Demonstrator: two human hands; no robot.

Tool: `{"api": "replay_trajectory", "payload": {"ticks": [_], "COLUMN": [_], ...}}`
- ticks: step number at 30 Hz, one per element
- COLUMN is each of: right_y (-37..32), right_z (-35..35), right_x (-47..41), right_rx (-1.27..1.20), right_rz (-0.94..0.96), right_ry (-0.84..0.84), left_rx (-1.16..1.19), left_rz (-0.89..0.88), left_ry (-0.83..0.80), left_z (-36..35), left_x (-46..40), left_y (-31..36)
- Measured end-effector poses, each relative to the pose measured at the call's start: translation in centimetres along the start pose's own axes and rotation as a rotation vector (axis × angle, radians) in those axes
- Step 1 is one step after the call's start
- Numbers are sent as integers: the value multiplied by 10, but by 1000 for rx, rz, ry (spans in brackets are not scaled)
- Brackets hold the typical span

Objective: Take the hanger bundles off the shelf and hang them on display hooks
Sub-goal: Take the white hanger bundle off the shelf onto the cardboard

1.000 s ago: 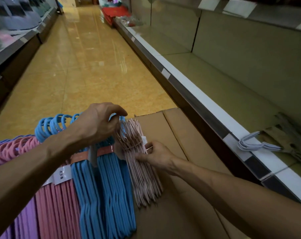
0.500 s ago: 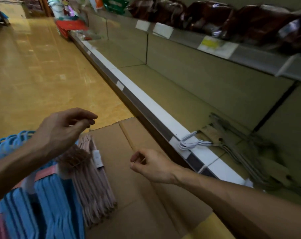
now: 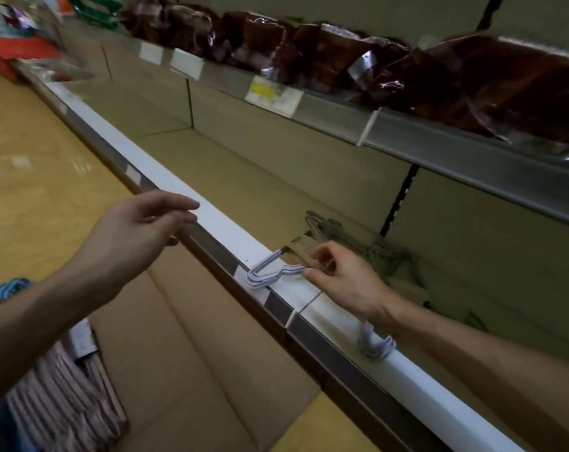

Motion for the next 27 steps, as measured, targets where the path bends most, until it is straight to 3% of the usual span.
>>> {"api": "replay_trajectory", "payload": {"ticks": [7, 15, 27], "right_y": [72, 91, 75], "right_z": [40, 41, 51], "right_x": [-4, -12, 0], "right_rx": [191, 104, -17], "right_rz": [-316, -418, -261], "right_ry": [122, 106, 359], "left_rx": [126, 172, 152], "left_rz": [14, 131, 151], "left_ry": [-15, -68, -116], "left_z": [-50, -80, -64], "left_x": [-11, -3, 6], "left_y": [40, 20, 12]}}
Point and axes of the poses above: each hand's wrist, its own x-axis away from the middle knuckle, its own z-axis out of the back of the hand, y = z × x, the point moved 7 cm from there along -x, towards the middle knuckle, and after that the axes turned 14 degrees about -x, right-handed, at the moved point
